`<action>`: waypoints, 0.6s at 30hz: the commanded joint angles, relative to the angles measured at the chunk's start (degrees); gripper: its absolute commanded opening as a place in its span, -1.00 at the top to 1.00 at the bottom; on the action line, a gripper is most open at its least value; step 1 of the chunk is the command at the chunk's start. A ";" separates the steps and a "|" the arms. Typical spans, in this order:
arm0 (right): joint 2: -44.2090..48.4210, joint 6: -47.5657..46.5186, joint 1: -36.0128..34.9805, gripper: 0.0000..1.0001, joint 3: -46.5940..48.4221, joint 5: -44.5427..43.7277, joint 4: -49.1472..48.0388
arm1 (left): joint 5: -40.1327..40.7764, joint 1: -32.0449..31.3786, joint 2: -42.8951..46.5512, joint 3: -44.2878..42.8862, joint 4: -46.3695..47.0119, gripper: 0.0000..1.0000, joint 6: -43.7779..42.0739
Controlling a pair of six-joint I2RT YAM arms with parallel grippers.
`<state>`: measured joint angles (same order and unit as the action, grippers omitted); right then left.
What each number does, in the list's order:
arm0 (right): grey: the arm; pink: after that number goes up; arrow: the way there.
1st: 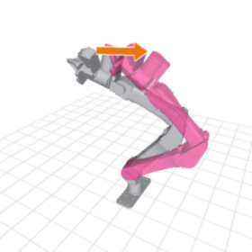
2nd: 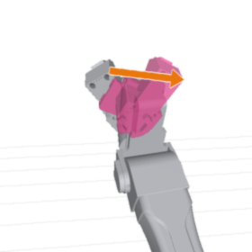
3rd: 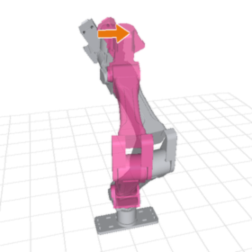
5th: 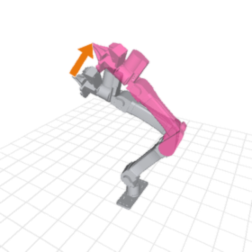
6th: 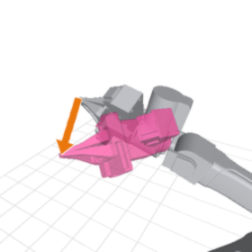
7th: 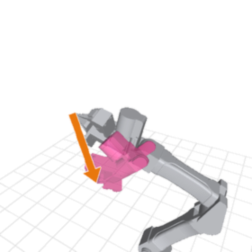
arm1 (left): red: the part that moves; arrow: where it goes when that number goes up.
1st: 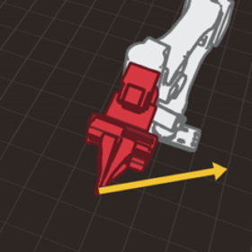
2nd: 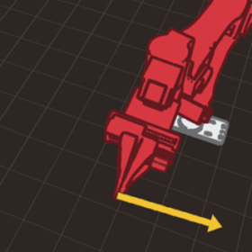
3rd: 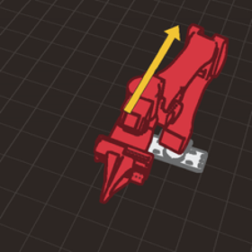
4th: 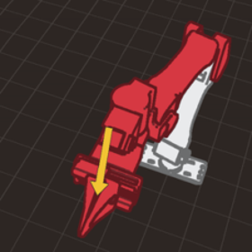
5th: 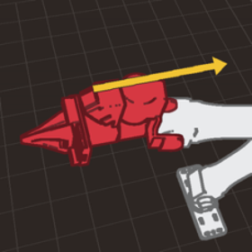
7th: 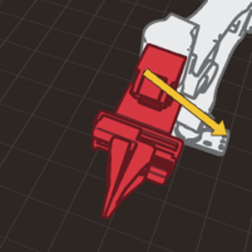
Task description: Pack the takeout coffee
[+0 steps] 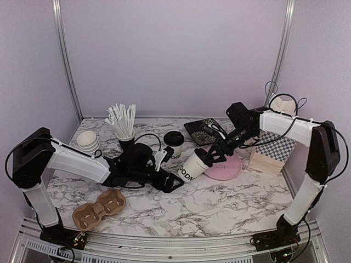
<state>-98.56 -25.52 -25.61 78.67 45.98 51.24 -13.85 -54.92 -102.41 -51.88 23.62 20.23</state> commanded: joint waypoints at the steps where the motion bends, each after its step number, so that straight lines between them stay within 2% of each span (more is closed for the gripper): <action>1: 3.19 -0.14 -2.28 -0.62 -0.72 -8.12 -2.66 | 5.20 -0.28 7.66 3.19 -4.86 -0.98 -1.60; 6: 4.47 -1.41 -9.13 -0.62 -2.72 -20.65 -4.01 | 14.83 -0.07 14.54 5.53 -10.23 -0.98 -1.98; 9: 4.23 -1.92 -12.37 -0.63 -2.94 -24.90 -4.32 | 19.09 0.31 18.28 7.51 -9.24 -0.98 0.03; 13: 3.21 -2.92 -14.42 -0.62 -2.37 -27.03 -3.70 | 14.81 1.79 20.16 7.11 -7.07 -0.98 3.14; 18: 2.70 -4.37 -17.66 -0.64 -1.90 -30.84 -3.27 | 8.33 1.92 17.11 3.47 -6.94 -0.92 4.62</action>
<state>-95.26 -28.18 -40.93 75.40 20.34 48.42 -1.04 -53.12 -83.50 -45.32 16.47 22.74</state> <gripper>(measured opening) 0.821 0.974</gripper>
